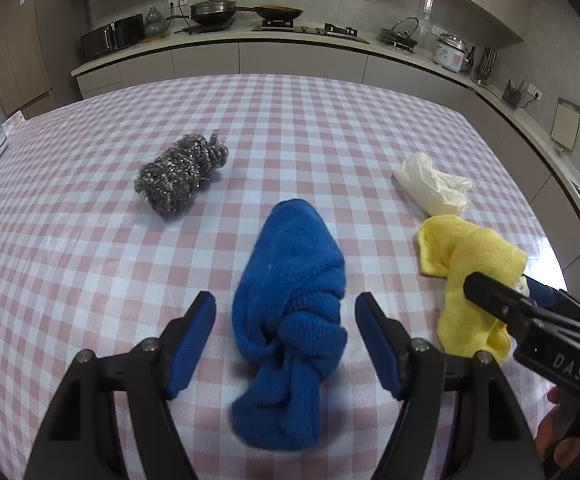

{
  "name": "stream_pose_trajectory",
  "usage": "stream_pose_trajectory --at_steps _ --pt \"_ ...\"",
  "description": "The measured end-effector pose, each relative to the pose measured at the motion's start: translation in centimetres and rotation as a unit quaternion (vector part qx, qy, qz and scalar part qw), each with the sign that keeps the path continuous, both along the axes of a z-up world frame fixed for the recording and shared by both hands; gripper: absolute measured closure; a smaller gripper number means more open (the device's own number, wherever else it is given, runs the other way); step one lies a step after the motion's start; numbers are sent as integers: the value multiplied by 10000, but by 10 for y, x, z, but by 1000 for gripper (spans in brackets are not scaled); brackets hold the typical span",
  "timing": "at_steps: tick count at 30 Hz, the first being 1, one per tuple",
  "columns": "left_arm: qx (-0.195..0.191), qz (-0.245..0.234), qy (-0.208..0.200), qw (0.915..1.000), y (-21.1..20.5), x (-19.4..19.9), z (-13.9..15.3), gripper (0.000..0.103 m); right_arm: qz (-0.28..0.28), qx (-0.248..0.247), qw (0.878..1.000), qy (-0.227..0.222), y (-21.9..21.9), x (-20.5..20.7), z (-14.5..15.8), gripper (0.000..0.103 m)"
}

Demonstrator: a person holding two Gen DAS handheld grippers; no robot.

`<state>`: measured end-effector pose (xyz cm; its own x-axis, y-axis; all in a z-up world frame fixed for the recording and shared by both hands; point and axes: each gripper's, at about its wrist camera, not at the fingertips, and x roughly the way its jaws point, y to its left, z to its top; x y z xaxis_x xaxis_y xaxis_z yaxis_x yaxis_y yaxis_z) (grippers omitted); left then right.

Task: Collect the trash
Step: 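Carry the blue cloth in the left tool and yellow towel in the right tool over the bin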

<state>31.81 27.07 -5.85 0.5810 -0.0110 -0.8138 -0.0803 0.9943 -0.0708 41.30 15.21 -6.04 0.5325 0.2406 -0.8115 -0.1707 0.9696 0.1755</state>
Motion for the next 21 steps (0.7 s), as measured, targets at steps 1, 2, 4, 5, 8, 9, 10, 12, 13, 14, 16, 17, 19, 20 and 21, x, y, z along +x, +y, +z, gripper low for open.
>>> stream_pose_trajectory --at_steps 1,2,4,5,8,9,10,12,13,14,16,17,19,20,21 --pt "3 7 22 10000 1 3 -2 30 -7 -16 10000 9 0 1 -1 30" --pt "-21 11 52 10000 2 5 -5 30 -18 -26 10000 31 1 3 -2 30" --pt "-164 -13 176 9997 4 8 -11 35 -30 1 10000 91 1 4 -6 30" --pt "-225 -16 207 9995 4 6 -14 41 -24 47 9999 89 0 3 -7 30" --pt "-162 -54 159 9997 2 2 -14 58 36 80 9999 67 2 1 -9 49" --pt "-206 -58 148 9997 1 0 -13 60 49 95 9999 50 3 0 -9 52" --pt "-257 -50 148 9995 2 -1 -13 62 73 104 9999 46 4 0 -9 56" --pt "-308 -44 140 9994 2 -3 -11 63 118 148 9998 -6 5 -2 -6 58" --pt "-332 -45 132 9994 2 -6 -10 63 141 160 9998 -35 5 -4 -3 59" --pt "-352 -45 109 9993 1 -9 -8 63 171 171 9997 -57 5 -6 -1 59" --pt "-353 -47 55 9993 -1 -16 -3 63 202 194 9995 -117 3 -10 4 59" --pt "-351 -60 32 9994 -3 -19 -1 63 212 215 9995 -136 1 -12 6 59" --pt "-363 -79 -10 9993 -6 -23 5 63 223 260 9993 -169 -4 -15 10 59" --pt "-358 -92 -39 9993 -9 -26 7 63 223 281 9992 -190 -7 -17 12 59" --pt "-359 -107 -63 9993 -12 -28 10 63 219 313 9990 -209 -10 -20 15 59"
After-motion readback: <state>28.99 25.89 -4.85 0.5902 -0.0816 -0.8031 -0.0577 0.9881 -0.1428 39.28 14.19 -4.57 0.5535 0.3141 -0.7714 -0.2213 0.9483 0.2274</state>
